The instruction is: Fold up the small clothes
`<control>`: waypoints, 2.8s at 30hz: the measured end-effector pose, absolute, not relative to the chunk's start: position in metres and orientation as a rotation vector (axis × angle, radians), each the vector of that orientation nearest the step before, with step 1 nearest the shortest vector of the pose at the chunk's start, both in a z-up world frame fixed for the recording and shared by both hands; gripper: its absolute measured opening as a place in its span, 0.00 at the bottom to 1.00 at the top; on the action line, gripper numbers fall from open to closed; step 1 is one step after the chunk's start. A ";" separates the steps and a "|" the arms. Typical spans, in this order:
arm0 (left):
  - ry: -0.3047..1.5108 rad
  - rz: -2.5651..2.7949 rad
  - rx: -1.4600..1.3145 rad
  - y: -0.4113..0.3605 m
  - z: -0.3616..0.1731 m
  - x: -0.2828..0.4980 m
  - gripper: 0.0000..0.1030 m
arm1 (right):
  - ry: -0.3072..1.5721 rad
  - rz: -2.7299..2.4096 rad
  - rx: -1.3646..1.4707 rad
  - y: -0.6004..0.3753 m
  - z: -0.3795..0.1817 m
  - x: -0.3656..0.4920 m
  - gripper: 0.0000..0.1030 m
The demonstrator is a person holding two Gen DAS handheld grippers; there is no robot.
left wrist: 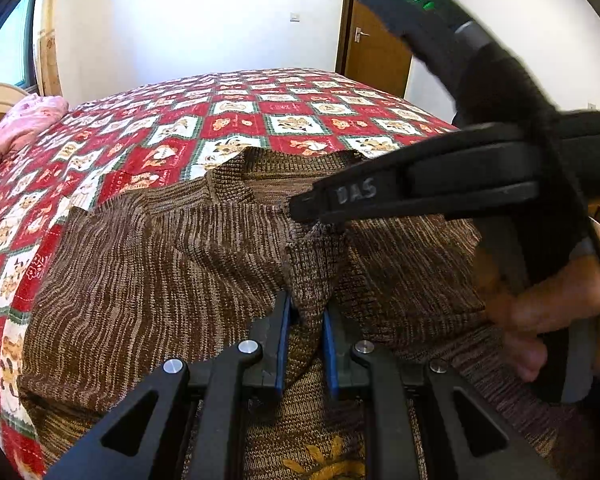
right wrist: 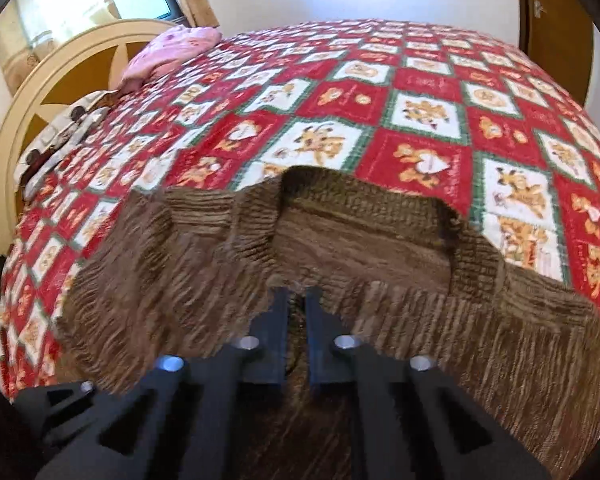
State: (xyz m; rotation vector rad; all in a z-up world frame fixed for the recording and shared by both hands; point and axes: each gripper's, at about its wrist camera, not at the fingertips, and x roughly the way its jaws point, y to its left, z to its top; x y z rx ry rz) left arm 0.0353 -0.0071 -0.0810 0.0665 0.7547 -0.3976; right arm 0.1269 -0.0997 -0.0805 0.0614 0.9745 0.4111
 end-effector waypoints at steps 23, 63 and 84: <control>0.853 -0.553 0.098 0.037 -0.064 -0.002 0.57 | 0.841 0.254 0.069 -0.136 -0.032 0.074 0.34; 0.843 0.020 -0.003 0.149 -0.077 0.038 0.57 | 1.051 0.421 0.004 -0.056 -0.080 0.041 0.29; 0.587 -0.168 -0.230 0.199 -0.014 -0.055 0.65 | 0.730 0.334 0.320 -0.158 -0.001 -0.101 0.46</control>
